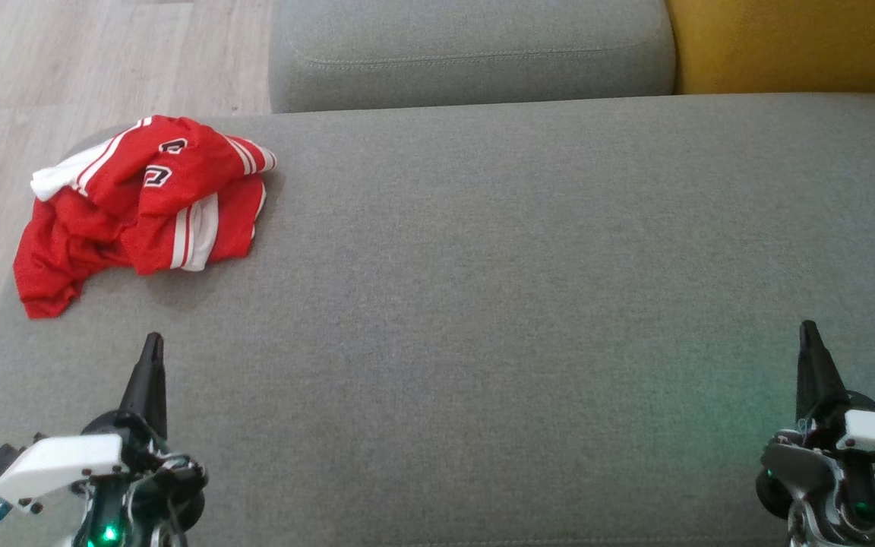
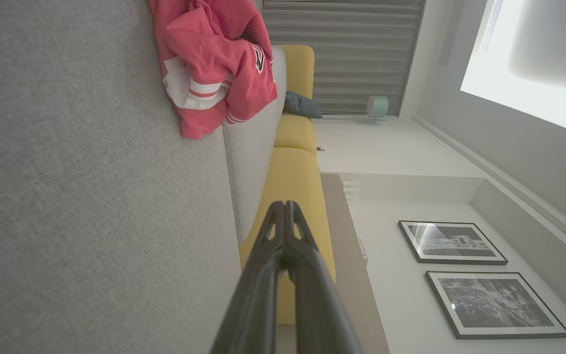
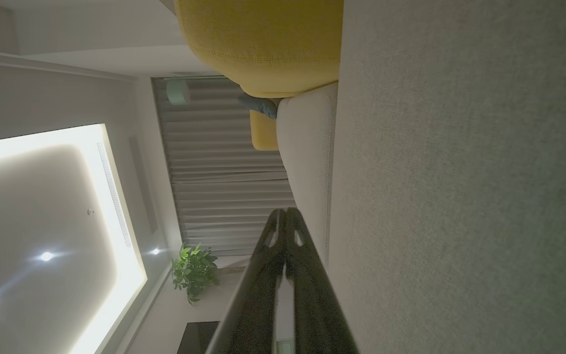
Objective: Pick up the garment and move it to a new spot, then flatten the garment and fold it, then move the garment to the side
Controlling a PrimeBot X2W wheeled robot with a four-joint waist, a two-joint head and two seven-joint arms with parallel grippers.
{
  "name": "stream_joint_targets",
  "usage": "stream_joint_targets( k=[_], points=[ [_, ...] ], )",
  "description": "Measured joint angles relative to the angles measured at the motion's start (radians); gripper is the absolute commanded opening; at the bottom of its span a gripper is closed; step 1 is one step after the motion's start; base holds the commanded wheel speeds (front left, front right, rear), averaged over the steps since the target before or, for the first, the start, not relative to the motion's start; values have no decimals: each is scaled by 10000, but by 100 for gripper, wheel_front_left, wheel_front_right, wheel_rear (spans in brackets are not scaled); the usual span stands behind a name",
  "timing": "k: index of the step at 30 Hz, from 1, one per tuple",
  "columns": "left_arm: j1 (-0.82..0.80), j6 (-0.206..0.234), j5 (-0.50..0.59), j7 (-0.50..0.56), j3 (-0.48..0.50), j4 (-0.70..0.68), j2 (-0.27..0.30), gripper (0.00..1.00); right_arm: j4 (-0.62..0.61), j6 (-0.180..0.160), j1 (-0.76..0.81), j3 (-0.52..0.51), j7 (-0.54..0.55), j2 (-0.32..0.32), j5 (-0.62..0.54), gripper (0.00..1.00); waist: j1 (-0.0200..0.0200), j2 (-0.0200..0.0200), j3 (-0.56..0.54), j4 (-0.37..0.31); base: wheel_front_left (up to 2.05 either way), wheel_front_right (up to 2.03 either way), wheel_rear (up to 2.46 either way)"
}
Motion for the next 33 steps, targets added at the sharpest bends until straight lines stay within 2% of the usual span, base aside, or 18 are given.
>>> stream_joint_targets(
  k=[33],
  points=[
    [0,0,0,0,0,0,0,0,0,0,0,0,0,0,0,0,0,0,0,0,0,0,0]
  ],
)
